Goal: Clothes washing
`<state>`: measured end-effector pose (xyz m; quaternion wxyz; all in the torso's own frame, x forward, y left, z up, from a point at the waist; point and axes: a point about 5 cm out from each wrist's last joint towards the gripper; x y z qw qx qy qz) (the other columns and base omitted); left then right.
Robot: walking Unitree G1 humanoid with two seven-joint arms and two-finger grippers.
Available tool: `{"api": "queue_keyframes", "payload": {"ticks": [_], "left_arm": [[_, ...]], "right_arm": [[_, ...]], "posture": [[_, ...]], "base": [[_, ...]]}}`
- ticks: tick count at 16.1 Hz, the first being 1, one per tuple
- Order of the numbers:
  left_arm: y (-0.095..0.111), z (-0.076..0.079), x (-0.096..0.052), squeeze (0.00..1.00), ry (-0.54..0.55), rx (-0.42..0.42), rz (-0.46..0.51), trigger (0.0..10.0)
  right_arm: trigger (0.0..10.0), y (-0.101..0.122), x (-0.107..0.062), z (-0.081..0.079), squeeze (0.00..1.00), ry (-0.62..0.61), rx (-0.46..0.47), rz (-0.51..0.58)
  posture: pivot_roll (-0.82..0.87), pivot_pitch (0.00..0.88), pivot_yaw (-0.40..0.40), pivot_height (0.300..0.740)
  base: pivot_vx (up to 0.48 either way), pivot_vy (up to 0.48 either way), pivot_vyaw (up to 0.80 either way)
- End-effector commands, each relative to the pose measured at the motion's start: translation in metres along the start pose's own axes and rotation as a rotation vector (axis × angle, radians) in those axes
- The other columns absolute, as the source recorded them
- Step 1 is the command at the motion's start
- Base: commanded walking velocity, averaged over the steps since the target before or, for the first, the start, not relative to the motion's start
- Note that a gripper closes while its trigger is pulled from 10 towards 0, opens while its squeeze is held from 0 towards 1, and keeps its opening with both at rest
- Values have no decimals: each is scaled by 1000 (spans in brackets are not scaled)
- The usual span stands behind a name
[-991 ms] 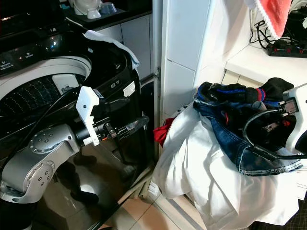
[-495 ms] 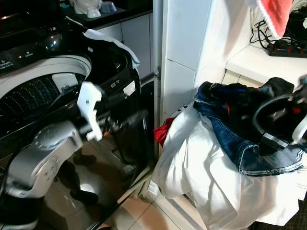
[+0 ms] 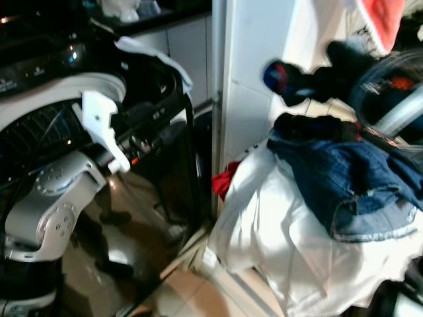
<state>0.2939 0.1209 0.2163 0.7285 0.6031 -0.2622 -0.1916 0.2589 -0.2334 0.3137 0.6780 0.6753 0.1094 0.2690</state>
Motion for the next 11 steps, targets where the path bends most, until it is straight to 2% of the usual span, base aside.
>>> {"api": "queue_keyframes", "payload": {"ticks": [1, 2, 3, 4, 5, 6, 7, 8, 10, 11], "left_arm": [[12, -6, 0, 0, 24, 22, 48, 10000], [13, -6, 1, 0, 39, 15, 56, 10000], [19, -9, 1, 0, 72, -9, 88, 10000], [22, -8, 1, 90, 61, -34, 105, 10000], [23, -3, 3, 1000, 18, -86, 112, 10000], [24, -1, 4, 1000, 0, -100, 116, 10000], [26, 3, 10, 1000, -49, -150, 135, 10000], [25, 11, 14, 1000, -127, -166, 123, 10000], [27, 23, 18, 1000, -212, -278, 161, 10000], [26, 25, 19, 1000, -212, -246, 154, 10000]], "right_arm": [[0, -7, 15, -9, 0, 18, 13, -18], [0, -8, 20, -10, 0, 25, 33, -10], [0, -10, 40, -19, 0, 34, 87, 24], [0, -12, 49, -21, 0, 16, 121, 39], [0, -16, 57, -23, 0, -5, 166, 56], [0, -18, 59, -26, 0, -8, 179, 58], [0, -32, 64, -42, 0, 26, 237, 48], [0, -38, 66, -51, 0, 39, 275, 46], [0, -38, 70, -61, 0, 71, 399, 101], [0, -41, 72, -65, 0, 86, 461, 112]], "posture": [[16, 0, 4, 740], [16, 0, 4, 740], [34, 0, -10, 740], [42, 0, -15, 740], [44, 0, -13, 740], [39, 0, -5, 740], [13, 0, 27, 740], [2, 0, 36, 740], [25, 0, 10, 740], [36, 0, -5, 740]], "base": [[0, 0, 0], [0, 0, 0], [0, 0, 0], [0, 0, 0], [0, 0, 0], [0, 0, 0], [0, 0, 0], [0, 0, 0], [0, 0, 0], [0, 0, 0]]}}
Point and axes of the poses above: a point about 5 cm out from each wrist's last joint towards the gripper, its own x axis pointing out of the wrist towards the gripper, its own y axis along the axis of the wrist's last joint, z = x × y, and after that the axes turned 8 degrees about -x, right-handed
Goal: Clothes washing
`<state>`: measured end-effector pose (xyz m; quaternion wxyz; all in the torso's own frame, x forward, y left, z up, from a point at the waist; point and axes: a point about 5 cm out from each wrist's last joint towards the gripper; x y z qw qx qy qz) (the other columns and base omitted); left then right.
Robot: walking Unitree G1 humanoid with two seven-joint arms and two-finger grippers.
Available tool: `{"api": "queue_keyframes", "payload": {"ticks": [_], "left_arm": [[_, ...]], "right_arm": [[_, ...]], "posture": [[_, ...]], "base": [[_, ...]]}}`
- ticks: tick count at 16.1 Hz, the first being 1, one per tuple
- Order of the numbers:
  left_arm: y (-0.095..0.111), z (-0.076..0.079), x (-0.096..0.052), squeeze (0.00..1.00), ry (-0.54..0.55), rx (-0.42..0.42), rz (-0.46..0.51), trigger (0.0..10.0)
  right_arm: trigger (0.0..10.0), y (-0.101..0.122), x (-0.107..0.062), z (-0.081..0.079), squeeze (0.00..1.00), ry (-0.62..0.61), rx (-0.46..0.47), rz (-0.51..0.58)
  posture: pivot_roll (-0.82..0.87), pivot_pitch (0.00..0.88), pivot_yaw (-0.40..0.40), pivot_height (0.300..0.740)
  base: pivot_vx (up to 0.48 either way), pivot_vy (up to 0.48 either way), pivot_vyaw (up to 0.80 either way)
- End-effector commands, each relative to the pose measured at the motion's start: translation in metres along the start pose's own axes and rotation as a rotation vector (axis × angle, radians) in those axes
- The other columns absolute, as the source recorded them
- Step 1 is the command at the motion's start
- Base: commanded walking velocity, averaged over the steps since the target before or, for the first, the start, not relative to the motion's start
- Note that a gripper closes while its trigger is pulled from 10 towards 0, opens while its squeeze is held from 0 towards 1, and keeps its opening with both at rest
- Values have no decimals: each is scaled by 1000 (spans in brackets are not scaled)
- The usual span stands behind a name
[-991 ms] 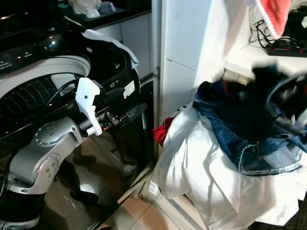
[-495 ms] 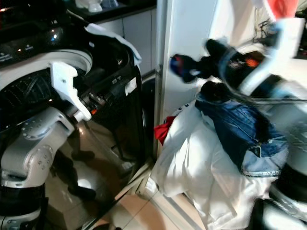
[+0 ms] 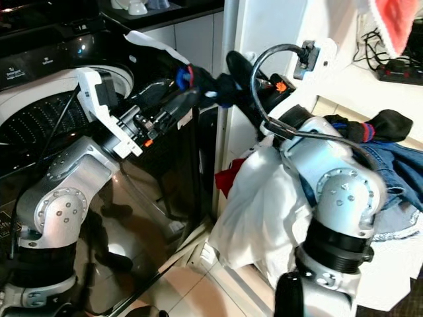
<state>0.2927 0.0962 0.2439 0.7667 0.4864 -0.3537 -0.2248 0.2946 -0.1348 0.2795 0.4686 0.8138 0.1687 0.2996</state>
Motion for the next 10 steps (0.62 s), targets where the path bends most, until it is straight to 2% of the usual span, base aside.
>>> {"api": "queue_keyframes", "payload": {"ticks": [1, 2, 3, 4, 6, 8, 10], "left_arm": [[2, 3, 1, 1000, -14, 107, -9, 10000], [4, 6, -1, 282, -40, 167, -21, 10000], [9, 9, -2, 0, -61, 104, 26, 10000], [11, 14, -2, 0, -100, -8, 77, 10000], [14, 30, -1, 0, -190, -132, 154, 10000], [-5, 35, -5, 0, -218, -144, 25, 10000], [-14, 26, -7, 0, -121, -152, 13, 10000]], "right_arm": [[0, -1, 1, -5, 0, 43, 45, 4], [0, -4, 1, -7, 0, 65, 71, -8], [0, -6, 0, -7, 0, 64, 84, -23], [0, -9, -1, -7, 0, 69, 96, -30], [0, -14, -1, -9, 0, 60, 125, -43], [0, -16, 0, -11, 0, 61, 146, -38], [0, -15, 1, -14, 0, 71, 170, -26]], "posture": [[41, 0, -11, 740], [41, 0, -15, 740], [43, 0, -18, 740], [37, 0, -16, 740], [36, 0, -15, 740], [31, 0, -16, 740], [34, 0, -19, 740]], "base": [[0, 0, 0], [0, 0, 0], [0, 0, 0], [0, 0, 0], [0, 0, 0], [0, 0, 0], [0, 0, 0]]}}
Point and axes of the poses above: a point about 5 cm out from each wrist's last joint towards the gripper, its own x axis pointing out of the wrist towards the gripper, its own y axis along the axis of the wrist's last joint, z = x × y, and after that the axes turned 8 degrees about -x, right-handed
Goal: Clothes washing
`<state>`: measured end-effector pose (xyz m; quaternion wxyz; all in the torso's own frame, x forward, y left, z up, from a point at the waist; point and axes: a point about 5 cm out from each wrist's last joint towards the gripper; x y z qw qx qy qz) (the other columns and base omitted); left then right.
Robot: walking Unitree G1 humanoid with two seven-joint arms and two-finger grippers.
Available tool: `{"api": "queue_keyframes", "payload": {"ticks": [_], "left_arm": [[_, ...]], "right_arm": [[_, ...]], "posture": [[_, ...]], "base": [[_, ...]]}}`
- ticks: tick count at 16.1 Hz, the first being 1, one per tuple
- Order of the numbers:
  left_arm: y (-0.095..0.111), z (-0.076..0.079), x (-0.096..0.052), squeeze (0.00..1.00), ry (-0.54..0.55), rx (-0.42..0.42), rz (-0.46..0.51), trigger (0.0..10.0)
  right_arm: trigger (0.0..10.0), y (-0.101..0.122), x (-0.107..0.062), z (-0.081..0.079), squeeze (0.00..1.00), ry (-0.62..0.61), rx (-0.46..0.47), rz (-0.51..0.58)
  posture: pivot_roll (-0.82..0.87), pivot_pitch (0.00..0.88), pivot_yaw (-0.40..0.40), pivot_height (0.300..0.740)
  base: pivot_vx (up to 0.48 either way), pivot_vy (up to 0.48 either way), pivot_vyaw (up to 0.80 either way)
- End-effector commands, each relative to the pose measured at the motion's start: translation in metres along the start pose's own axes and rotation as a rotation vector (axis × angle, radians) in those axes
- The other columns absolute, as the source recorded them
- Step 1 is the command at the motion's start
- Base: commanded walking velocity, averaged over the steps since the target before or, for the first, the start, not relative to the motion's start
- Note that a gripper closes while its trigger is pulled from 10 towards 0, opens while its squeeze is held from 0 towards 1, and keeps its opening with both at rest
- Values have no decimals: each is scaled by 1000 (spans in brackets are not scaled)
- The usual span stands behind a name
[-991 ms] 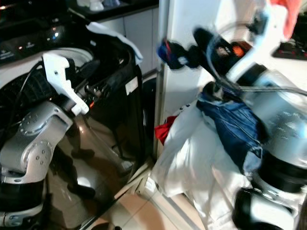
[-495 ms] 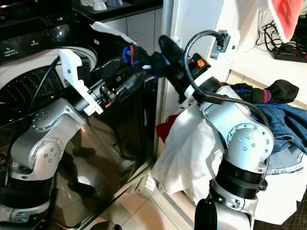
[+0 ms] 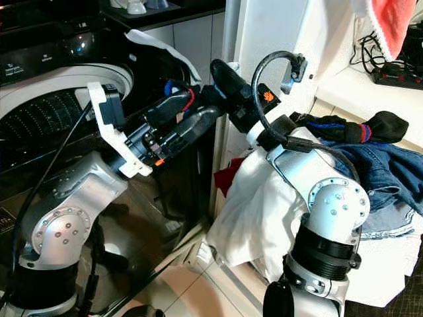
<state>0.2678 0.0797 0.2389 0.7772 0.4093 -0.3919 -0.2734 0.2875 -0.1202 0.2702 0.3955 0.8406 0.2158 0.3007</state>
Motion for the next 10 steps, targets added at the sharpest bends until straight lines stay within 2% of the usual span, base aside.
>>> {"api": "queue_keyframes", "payload": {"ticks": [1, 2, 3, 4, 7, 10], "left_arm": [[-2, -9, -3, 0, 72, 13, -1, 10000], [0, -15, -4, 0, 133, 34, 16, 10000], [2, -25, -8, 0, 218, 68, 44, 4510], [5, -28, -10, 0, 240, 69, 64, 0], [8, -20, -10, 0, 182, 31, 104, 0], [2, -8, -11, 0, 86, -38, 74, 0]], "right_arm": [[0, 2, 1, -4, 0, 25, 19, 10], [0, 2, 0, -5, 0, 33, 35, 13], [0, 0, 0, -6, 0, 37, 50, 10], [0, -2, -1, -6, 0, 37, 54, 2], [0, -5, -2, -7, 0, 42, 70, -17], [0, -7, -1, -9, 0, 53, 79, -27]], "posture": [[39, 0, -24, 740], [44, 0, -28, 740], [51, 0, -37, 740], [53, 0, -39, 740], [61, 0, -47, 740], [61, 0, -43, 740]], "base": [[0, 0, 0], [0, 0, 0], [0, 0, 0], [0, 0, 0], [0, 0, 0], [0, 0, 0]]}}
Point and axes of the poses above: a point about 5 cm out from each wrist's last joint towards the gripper, its own x axis pointing out of the wrist towards the gripper, its own y axis along the axis of the wrist's last joint, z = x × y, and after that the axes turned 8 degrees about -x, right-handed
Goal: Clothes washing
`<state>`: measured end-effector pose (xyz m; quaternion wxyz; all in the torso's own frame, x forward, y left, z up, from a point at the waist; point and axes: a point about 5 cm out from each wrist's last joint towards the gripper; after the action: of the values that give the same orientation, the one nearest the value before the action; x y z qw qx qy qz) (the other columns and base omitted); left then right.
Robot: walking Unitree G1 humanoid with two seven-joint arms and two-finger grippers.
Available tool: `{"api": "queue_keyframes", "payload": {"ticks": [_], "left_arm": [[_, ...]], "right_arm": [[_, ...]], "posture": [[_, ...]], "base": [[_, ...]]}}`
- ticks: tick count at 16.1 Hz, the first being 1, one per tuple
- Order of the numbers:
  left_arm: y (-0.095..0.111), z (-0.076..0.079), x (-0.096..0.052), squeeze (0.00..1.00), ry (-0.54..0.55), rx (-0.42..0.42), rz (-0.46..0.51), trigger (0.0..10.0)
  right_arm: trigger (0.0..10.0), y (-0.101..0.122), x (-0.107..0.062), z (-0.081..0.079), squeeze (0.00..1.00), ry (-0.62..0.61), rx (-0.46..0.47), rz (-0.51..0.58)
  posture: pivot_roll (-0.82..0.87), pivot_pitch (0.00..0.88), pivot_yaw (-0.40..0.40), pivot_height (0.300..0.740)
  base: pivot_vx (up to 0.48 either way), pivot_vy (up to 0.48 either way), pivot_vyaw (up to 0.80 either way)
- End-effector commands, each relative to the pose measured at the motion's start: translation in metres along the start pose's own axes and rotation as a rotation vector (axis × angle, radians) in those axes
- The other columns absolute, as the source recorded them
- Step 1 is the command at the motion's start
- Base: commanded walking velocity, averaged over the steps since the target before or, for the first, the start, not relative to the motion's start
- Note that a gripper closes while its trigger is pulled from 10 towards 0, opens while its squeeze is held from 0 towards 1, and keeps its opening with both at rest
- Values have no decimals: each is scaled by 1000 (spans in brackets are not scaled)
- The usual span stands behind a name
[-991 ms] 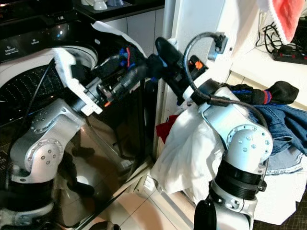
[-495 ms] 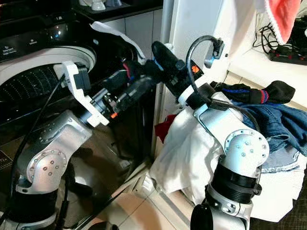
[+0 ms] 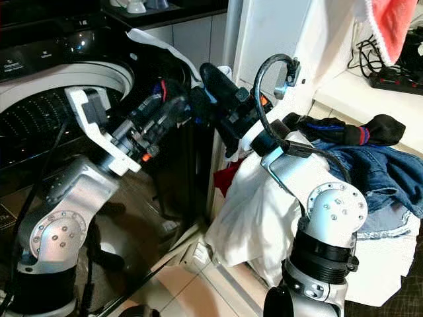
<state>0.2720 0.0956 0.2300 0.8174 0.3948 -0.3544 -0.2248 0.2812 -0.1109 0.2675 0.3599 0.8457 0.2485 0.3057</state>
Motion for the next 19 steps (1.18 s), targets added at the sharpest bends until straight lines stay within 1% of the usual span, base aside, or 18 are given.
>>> {"api": "queue_keyframes", "payload": {"ticks": [1, 3, 7, 11, 14, 17, 19], "left_arm": [[-2, 8, 1, 0, -58, -19, -22, 0], [-2, 9, -2, 0, -71, -36, -35, 0], [-2, 7, -4, 0, -58, -34, -41, 0], [-1, 2, -4, 0, -28, -3, -47, 0], [2, -7, -2, 0, 34, 47, -38, 0], [3, -7, 0, 0, 29, 47, -33, 0], [3, -7, 0, 0, 47, 73, -35, 0]], "right_arm": [[0, 0, 0, -3, 0, 12, 1, -1], [0, -2, 0, -4, 0, 12, 13, -1], [0, -2, 0, -5, 0, 16, 17, 0], [0, -1, 1, -4, 0, 14, 19, 4], [0, -1, 2, -4, 0, 6, 16, 12], [0, 0, 2, -3, 0, 5, 17, 12], [0, 0, 0, -2, 0, 1, 16, 7]], "posture": [[65, 0, -41, 740], [72, 0, -42, 740], [78, 0, -48, 740], [74, 0, -40, 740], [76, 0, -35, 740], [81, 0, -43, 740], [85, 0, -55, 740]], "base": [[0, 0, 0], [0, 0, 0], [0, 0, 0], [0, 0, 0], [0, 0, 0], [0, 0, 0], [0, 0, 0]]}}
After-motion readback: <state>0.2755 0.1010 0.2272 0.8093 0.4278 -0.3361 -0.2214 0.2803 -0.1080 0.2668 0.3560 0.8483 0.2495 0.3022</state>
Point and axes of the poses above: a point about 5 cm out from each wrist's last joint towards the gripper, its own x axis pointing out of the wrist towards the gripper, its own y axis along the axis of the wrist's last joint, z = x × y, and after that the axes turned 8 degrees about -x, right-handed
